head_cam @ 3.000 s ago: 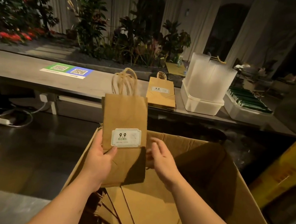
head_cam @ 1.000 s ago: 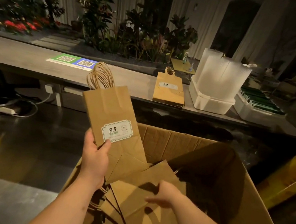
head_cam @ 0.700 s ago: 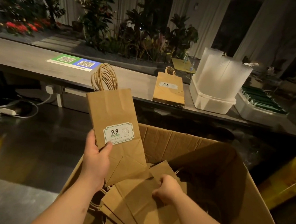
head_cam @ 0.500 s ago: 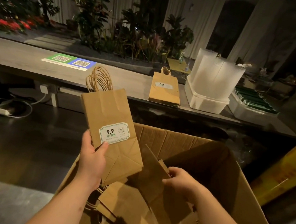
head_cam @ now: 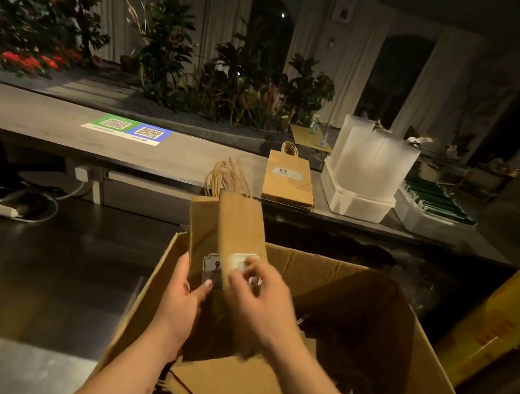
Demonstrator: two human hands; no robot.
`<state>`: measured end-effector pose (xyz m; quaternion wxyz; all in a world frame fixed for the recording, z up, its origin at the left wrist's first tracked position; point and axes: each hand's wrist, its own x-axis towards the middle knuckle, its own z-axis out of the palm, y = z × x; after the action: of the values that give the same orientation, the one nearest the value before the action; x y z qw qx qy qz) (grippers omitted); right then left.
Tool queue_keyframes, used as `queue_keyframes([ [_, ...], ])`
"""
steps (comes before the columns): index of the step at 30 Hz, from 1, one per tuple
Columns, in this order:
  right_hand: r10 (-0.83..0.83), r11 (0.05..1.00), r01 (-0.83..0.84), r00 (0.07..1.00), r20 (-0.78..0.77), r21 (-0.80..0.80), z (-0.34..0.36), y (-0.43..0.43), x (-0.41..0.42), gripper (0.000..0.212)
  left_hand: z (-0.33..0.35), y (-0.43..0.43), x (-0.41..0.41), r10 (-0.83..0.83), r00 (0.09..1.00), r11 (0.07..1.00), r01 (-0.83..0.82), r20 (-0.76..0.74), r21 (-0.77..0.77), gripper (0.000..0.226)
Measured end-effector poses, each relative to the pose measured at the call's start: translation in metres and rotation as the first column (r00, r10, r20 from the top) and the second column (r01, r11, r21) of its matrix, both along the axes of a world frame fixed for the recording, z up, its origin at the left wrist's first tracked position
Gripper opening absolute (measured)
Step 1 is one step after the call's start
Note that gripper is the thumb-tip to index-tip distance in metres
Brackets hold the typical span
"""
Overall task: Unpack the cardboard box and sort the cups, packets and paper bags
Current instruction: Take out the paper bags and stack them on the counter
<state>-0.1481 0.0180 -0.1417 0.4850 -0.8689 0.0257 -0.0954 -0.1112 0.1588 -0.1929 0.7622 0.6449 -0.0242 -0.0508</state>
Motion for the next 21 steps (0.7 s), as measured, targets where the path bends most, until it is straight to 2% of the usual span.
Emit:
queue_keyframes([
  [2, 0.036, 0.980, -0.032, 0.999, 0.017, -0.195, -0.017, 0.006, 0.005, 0.017, 0.000, 0.001, -0.001, 0.003, 1.000, 1.000, -0.004, 0.025, 0.011, 0.049],
  [4, 0.009, 0.924, 0.034, 0.994, 0.110, -0.381, -0.025, -0.005, 0.014, 0.030, 0.000, 0.002, -0.001, -0.015, 0.999, 0.999, 0.016, 0.034, -0.037, 0.050],
  [6, -0.085, 0.904, 0.127, 0.989, 0.118, -0.407, -0.029, -0.019, 0.022, 0.051, 0.001, 0.003, -0.002, -0.056, 0.998, 0.994, 0.059, 0.033, -0.092, 0.050],
  [7, -0.129, 0.935, 0.140, 0.990, 0.055, -0.326, -0.029, -0.025, 0.025, 0.065, 0.002, 0.003, -0.001, -0.076, 0.997, 0.991, 0.079, 0.026, -0.110, 0.052],
  [8, -0.128, 0.979, 0.119, 0.990, -0.050, -0.163, -0.029, -0.029, 0.026, 0.076, 0.002, 0.003, 0.000, -0.090, 0.996, 0.987, 0.092, 0.016, -0.129, 0.052],
  [9, -0.083, 0.995, 0.091, 0.984, -0.160, 0.044, -0.028, -0.029, 0.028, 0.077, 0.002, 0.004, 0.001, -0.096, 0.995, 0.985, 0.097, 0.009, -0.144, 0.049],
  [10, -0.016, 0.977, 0.066, 0.970, -0.243, 0.202, -0.031, -0.028, 0.029, 0.069, 0.002, 0.003, 0.002, -0.097, 0.995, 0.983, 0.096, 0.001, -0.158, 0.042],
  [11, 0.024, 0.961, 0.055, 0.960, -0.280, 0.271, -0.033, -0.026, 0.029, 0.056, 0.001, 0.003, 0.003, -0.097, 0.995, 0.981, 0.093, -0.010, -0.169, 0.037],
  [13, 0.031, 0.958, 0.048, 0.963, -0.268, 0.284, -0.037, -0.020, 0.030, 0.046, 0.000, 0.003, 0.004, -0.104, 0.994, 0.978, 0.097, -0.025, -0.185, 0.036],
  [17, 0.036, 0.968, 0.032, 0.964, -0.262, 0.250, -0.042, -0.012, 0.038, 0.061, -0.003, 0.002, 0.003, -0.041, 0.999, 0.998, 0.042, 0.022, -0.048, 0.029],
  [19, 0.056, 0.945, 0.040, 0.959, -0.279, 0.325, -0.039, -0.017, 0.042, 0.044, -0.003, 0.002, 0.004, 0.025, 0.999, 1.000, -0.026, 0.041, 0.008, 0.037],
  [21, -0.018, 0.914, 0.142, 0.950, -0.311, 0.381, -0.044, -0.032, 0.042, 0.035, -0.004, 0.003, 0.007, 0.084, 0.996, 0.996, -0.083, 0.032, -0.038, 0.040],
])
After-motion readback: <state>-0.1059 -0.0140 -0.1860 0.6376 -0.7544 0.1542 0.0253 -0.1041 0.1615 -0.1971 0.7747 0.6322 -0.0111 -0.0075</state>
